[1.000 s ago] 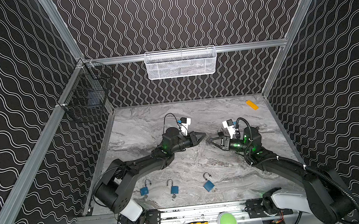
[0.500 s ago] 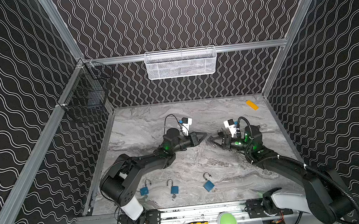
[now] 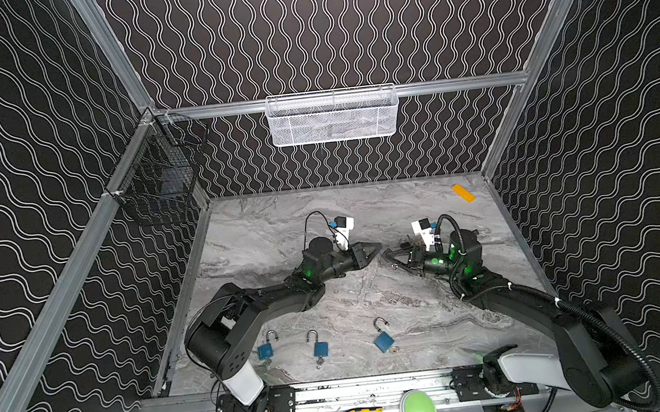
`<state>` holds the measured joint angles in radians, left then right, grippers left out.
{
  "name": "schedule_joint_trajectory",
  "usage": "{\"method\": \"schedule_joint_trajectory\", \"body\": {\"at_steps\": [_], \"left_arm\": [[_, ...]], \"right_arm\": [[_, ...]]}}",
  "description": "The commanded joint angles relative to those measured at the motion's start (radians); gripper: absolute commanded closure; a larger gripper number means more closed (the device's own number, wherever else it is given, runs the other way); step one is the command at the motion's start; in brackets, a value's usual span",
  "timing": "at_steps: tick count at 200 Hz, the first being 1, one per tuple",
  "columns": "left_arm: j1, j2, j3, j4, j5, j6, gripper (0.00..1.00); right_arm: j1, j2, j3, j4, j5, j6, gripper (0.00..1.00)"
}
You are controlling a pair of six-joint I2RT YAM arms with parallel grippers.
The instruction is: Lock with the key
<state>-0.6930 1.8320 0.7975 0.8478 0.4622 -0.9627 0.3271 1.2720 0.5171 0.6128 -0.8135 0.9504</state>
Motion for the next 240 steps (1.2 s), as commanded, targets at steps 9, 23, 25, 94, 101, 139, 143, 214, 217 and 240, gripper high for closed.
{"method": "schedule_joint_trajectory", "body": {"at_steps": [9, 23, 25, 94, 101, 139, 143, 214, 217, 240], "left_arm": [[-0.026, 0.009, -0.002, -0.110, 0.079, 0.031, 1.00], [-0.031, 0.012, -0.004, -0.098, 0.089, 0.023, 1.00], [-0.032, 0.012, -0.006, -0.096, 0.091, 0.022, 1.00], [-0.040, 0.001, -0.016, -0.095, 0.113, 0.013, 1.00], [-0.041, 0.004, -0.015, -0.085, 0.120, 0.004, 1.00], [-0.049, 0.009, -0.006, -0.083, 0.139, -0.018, 1.00], [-0.052, 0.009, -0.004, -0.087, 0.142, -0.020, 1.00], [-0.075, 0.005, 0.054, -0.217, 0.161, -0.013, 1.00], [-0.076, 0.004, 0.054, -0.219, 0.162, -0.013, 1.00], [-0.077, 0.007, 0.065, -0.230, 0.172, -0.012, 1.00]], "right_arm": [[-0.008, 0.027, 0.026, 0.206, -0.027, -0.002, 1.00], [-0.023, 0.052, 0.032, 0.245, -0.044, 0.014, 1.00], [-0.025, 0.056, 0.033, 0.249, -0.044, 0.016, 1.00], [-0.072, 0.140, 0.097, 0.309, -0.087, 0.047, 1.00], [-0.072, 0.146, 0.101, 0.310, -0.087, 0.045, 1.00], [-0.078, 0.172, 0.119, 0.300, -0.095, 0.031, 1.00], [-0.078, 0.174, 0.119, 0.302, -0.093, 0.031, 1.00], [-0.088, 0.178, 0.122, 0.295, -0.058, 0.022, 1.00], [-0.089, 0.177, 0.123, 0.292, -0.058, 0.021, 1.00], [-0.094, 0.171, 0.120, 0.270, -0.058, 0.005, 1.00]]}}
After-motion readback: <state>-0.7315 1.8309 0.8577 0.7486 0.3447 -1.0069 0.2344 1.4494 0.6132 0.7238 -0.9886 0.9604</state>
